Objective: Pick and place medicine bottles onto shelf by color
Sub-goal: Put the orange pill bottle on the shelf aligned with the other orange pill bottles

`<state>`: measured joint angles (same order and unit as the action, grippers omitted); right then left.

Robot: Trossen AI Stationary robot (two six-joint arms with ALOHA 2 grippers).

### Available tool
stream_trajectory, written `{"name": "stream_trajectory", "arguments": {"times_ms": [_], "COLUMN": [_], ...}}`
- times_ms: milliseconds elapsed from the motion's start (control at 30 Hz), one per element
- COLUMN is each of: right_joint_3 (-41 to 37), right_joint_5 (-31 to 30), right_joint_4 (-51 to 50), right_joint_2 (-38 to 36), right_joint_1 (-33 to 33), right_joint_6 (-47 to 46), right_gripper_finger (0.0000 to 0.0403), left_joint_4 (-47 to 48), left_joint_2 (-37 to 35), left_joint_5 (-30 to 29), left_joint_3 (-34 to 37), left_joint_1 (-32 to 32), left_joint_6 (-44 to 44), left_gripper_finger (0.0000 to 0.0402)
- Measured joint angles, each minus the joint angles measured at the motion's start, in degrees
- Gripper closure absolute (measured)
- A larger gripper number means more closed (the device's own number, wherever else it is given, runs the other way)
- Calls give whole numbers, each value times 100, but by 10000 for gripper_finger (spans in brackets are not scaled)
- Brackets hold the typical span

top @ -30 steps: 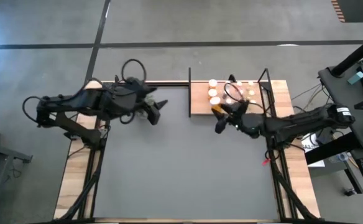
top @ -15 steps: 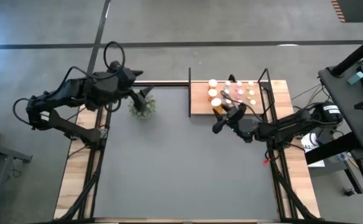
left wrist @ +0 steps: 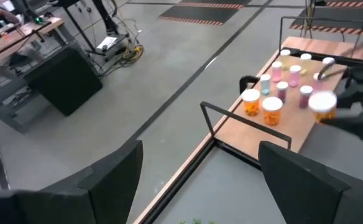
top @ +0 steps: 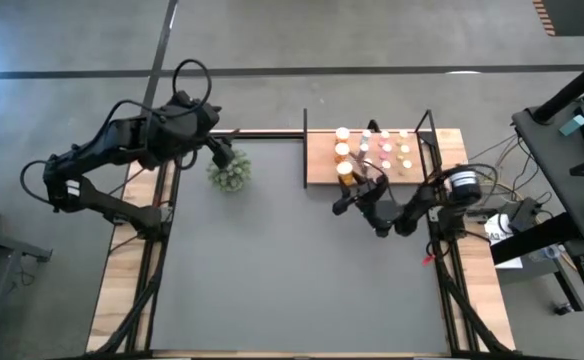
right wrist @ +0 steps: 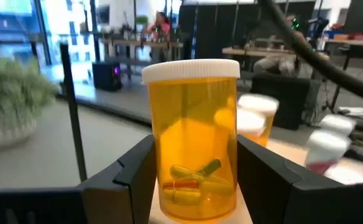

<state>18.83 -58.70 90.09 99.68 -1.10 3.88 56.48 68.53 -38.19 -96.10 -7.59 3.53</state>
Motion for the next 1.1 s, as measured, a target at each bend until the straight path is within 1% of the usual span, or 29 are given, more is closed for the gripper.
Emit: {"name": "stream_trajectory", "arguments": {"times_ms": [200,467,567,733,1100], "right_joint_3": [312,608,673,820,978], "right_joint_5": [22,14,15,54,60], "right_joint_4": [-18,-3,-9,-13,-16], "right_joint_2": [846,1403,1513,1562,1514], "right_joint_1": [110,481,622,746,802], "right_joint_6": [-586,-834,-1028,-926,-924], "right_gripper_finger": [220,220,220,220,220], "left_joint_4": [-3,-12,-14,-26,-54], "left_joint_2": [0,7,7,7,79], "left_joint_5": [21,34,34,39,38], "left_joint_3": [1,1,1,1,-2], "left_joint_1": [-81,-107,-107,-107,-107], "left_joint_6": [2,12,22,32,52], "left_gripper_finger": [100,100,100,100,100]}}
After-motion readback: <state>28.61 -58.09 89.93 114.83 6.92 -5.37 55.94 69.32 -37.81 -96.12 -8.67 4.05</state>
